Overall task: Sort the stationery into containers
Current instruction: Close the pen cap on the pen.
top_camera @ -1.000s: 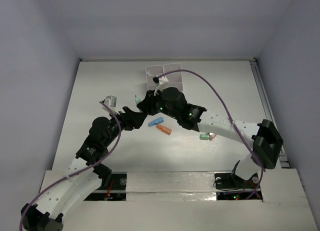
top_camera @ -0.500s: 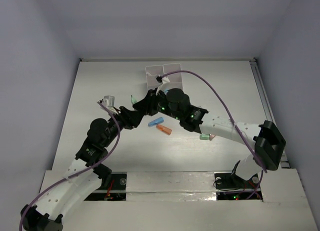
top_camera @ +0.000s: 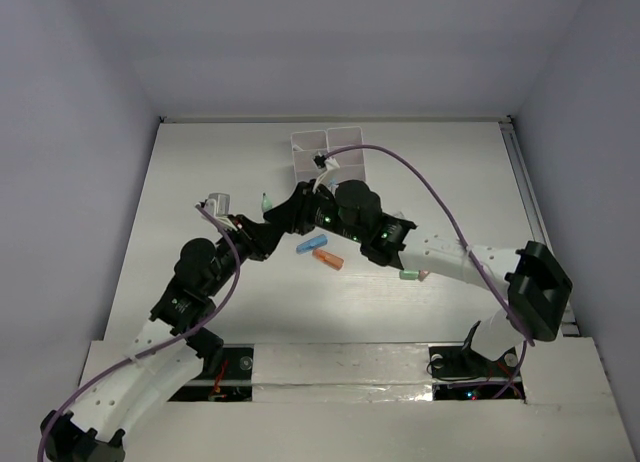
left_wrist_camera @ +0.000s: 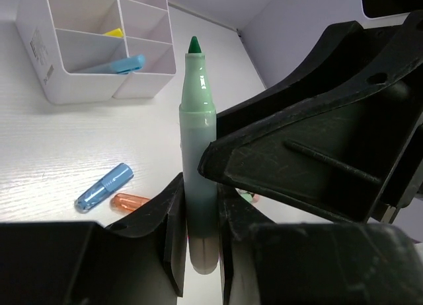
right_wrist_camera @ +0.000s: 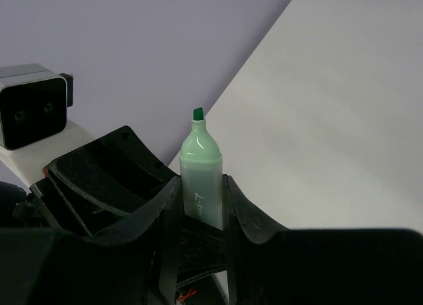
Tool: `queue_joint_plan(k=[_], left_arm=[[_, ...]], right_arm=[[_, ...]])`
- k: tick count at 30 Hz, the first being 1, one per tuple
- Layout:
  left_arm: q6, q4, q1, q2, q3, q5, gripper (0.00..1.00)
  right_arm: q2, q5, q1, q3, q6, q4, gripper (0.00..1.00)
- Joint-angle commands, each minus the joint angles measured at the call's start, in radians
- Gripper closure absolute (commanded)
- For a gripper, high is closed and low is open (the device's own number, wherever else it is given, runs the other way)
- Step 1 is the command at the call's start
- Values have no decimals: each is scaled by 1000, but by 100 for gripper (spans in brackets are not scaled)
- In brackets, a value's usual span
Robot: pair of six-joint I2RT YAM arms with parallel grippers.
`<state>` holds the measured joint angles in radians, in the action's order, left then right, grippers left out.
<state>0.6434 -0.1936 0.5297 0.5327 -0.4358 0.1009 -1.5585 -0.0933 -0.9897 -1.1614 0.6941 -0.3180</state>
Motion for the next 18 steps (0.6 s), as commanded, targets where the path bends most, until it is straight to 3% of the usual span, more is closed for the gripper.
queue_joint_plan(k=[1,4,5,9,13,16,17,18], left_arm=[[-28,-38,-4,-36,-21,-27,100],[-33,-21,-4,-51,-14,-4,100],[-33,-20,-4,-57,-12,6,100],[-42,9,-4,-73,-26,83,100],[-70,52,-4,-89,-70,160,100],[-96,74,-4,-82,-112,217,100],[-114,79,-4,-76,-124,233,100],[-123,82,-4,-56,-135,267,100]], right_arm=[[55,49,-1,45,-24,28,81],[86,60,22,67,-31,54,61],[101,58,32,81,-33,57,48],[214,55,103,170,-41,76,29],[369,121,151,262,-88,190,29],[463,217,190,325,-126,362,42],[475,255,203,325,-127,455,61],[486,279,232,360,-145,503,69]])
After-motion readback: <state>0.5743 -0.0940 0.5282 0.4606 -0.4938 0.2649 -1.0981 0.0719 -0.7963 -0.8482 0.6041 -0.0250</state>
